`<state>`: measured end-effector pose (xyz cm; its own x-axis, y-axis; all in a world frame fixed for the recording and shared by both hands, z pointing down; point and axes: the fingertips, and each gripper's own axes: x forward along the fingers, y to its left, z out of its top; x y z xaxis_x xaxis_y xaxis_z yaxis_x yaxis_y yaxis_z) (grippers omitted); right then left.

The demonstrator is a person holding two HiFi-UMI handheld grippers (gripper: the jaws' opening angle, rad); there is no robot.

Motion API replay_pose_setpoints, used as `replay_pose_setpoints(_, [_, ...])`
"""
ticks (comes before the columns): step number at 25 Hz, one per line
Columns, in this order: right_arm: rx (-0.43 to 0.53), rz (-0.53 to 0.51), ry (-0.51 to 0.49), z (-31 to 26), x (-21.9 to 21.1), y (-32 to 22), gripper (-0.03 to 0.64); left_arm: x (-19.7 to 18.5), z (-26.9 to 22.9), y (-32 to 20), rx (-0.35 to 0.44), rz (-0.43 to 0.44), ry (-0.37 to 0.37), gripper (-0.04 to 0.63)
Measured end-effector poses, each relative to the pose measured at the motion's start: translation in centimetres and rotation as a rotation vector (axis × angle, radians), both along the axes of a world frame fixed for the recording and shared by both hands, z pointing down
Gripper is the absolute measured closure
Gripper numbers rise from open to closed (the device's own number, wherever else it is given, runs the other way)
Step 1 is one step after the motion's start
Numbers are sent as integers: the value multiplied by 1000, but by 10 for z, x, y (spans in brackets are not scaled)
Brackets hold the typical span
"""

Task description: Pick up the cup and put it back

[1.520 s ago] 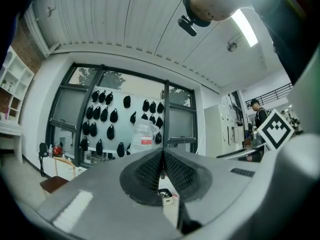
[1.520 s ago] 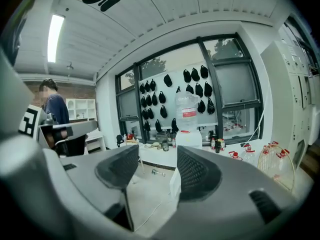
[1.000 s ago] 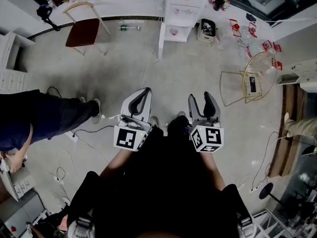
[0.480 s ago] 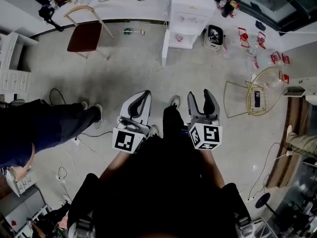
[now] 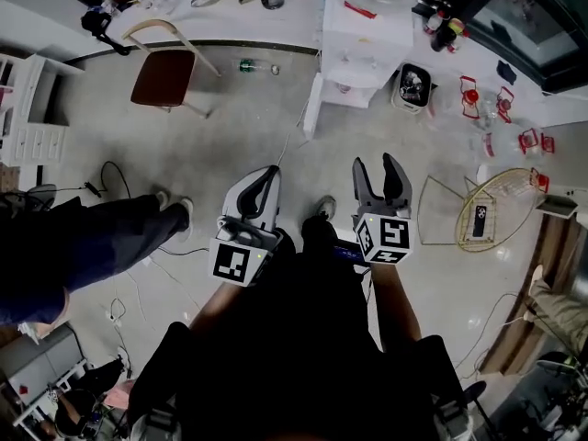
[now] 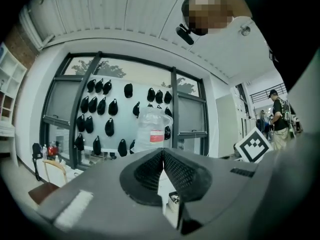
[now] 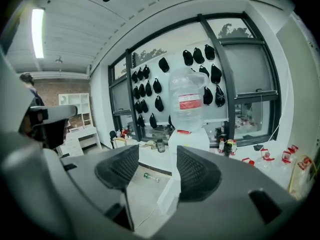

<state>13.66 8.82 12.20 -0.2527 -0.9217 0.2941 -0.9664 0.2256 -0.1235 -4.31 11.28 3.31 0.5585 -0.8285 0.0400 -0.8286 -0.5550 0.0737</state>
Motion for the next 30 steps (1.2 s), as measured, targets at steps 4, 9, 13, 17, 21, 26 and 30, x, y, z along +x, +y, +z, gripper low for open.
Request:
replay_pose_setpoints(4, [-22,-14,-3,16,7,-31,388,11,11,-24,-26,-9,-8,588])
replay_pose_setpoints(9, [-54,-24,14,38,10,-72,388,21,30,-66,-48,-2,-16,588])
replay_pose_setpoints(13, [-72,-20,13,55,8,-100,388,25,41,-104,-35,7,2,588])
replay_pose_setpoints(17, [-80,-10,7,86,3,-132,387,23,74,-143,-20,35,-17,588])
replay_pose_setpoints(21, [-66,-3,9,126,-3,-166,387,18,120,-185,-10,32,7,588])
replay_pose_setpoints(26, [-93,-1,29,206,-5,-200,387,18,192,-230,5,42,20,588])
replay_pose_setpoints(30, [-117,-6,47,290,-5,-218,387,19,267,-258,23,34,44,588])
